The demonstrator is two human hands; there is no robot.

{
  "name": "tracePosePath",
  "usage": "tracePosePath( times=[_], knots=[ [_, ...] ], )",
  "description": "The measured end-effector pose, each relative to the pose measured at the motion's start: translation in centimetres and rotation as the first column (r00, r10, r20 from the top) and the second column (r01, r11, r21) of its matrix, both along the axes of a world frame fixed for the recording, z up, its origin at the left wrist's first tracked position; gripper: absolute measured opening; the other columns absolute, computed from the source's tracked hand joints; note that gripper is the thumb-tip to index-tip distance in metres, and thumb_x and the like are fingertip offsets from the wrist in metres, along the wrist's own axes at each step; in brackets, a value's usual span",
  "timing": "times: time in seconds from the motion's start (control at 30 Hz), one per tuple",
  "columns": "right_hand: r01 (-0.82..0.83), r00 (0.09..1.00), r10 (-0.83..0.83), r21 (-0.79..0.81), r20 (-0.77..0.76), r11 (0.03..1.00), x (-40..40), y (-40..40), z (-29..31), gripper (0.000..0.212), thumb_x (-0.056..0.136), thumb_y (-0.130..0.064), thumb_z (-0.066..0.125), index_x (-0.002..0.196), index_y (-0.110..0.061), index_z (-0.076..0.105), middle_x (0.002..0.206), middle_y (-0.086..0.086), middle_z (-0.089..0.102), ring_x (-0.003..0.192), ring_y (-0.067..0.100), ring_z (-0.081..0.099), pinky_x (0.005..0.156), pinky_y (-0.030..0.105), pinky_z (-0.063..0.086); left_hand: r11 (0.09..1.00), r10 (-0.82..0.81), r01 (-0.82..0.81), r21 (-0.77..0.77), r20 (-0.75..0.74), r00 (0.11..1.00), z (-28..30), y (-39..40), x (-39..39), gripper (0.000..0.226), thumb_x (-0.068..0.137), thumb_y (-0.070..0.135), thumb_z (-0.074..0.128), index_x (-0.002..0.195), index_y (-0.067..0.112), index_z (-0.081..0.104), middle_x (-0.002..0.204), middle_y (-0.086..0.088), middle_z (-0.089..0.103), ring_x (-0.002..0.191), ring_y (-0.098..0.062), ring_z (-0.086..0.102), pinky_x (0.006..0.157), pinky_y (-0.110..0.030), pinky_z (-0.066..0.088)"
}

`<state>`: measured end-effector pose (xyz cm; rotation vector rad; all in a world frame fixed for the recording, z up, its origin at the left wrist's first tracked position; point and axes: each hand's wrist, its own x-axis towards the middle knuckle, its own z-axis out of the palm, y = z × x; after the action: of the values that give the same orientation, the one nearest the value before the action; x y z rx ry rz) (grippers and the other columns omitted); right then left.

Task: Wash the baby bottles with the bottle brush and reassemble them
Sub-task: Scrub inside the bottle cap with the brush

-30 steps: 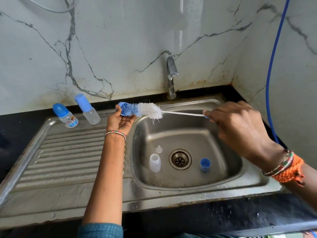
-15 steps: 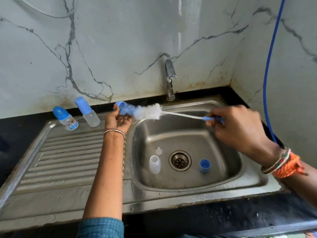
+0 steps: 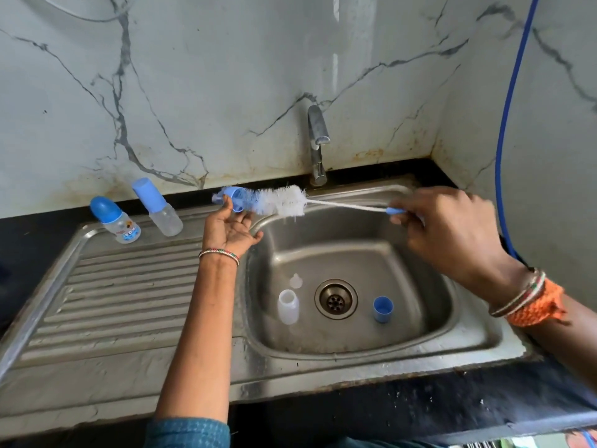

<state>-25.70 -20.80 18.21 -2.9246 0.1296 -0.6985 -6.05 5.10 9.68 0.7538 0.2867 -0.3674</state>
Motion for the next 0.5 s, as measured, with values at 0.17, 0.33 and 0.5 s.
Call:
tracePosePath(
  times=[0.17,0.33,0.5],
  knots=[
    [-0.021,0.999,0.018,0.078,0.041,0.997,0.5,0.0,0.0,0.01,0.081,-0.014,0.066,0.081,-0.02,0.074,0.072,0.0,0.069,0.07,0.027,0.063,0.066,0.033,0.044,1.0,0.01,-0.009,-0.027,0.005,1.0,0.0,-0.4,0.3,0.014,0.087,0.034,0.057,0.079,0.023,0.06,0.081,0.003,0.063,0.088,-0.014,0.06,0.107,-0.049,0.021],
    [0.153,0.828,0.312,0.722,-0.467,0.675,1.3,-1.0,0.2,0.038,0.096,-0.02,0.052,0.063,-0.013,0.07,0.043,-0.004,0.05,0.048,0.015,0.044,0.051,0.025,0.035,0.998,-0.055,0.057,-0.024,0.078,0.995,0.3,-0.6,-0.6,0.047,0.094,0.036,0.047,0.058,0.021,0.072,0.092,0.003,0.066,0.112,-0.019,0.055,0.109,-0.047,0.019],
    [0.071,0.996,-0.071,0.009,-0.046,0.997,0.5,-0.6,-1.1,0.009,0.087,-0.016,0.057,0.081,-0.019,0.064,0.076,0.002,0.066,0.077,0.029,0.06,0.072,0.034,0.04,0.997,-0.033,0.036,-0.063,0.045,0.998,0.0,-0.4,-0.4,0.02,0.094,0.035,0.049,0.084,0.023,0.062,0.098,0.003,0.068,0.096,-0.013,0.063,0.103,-0.045,0.022]
  ],
)
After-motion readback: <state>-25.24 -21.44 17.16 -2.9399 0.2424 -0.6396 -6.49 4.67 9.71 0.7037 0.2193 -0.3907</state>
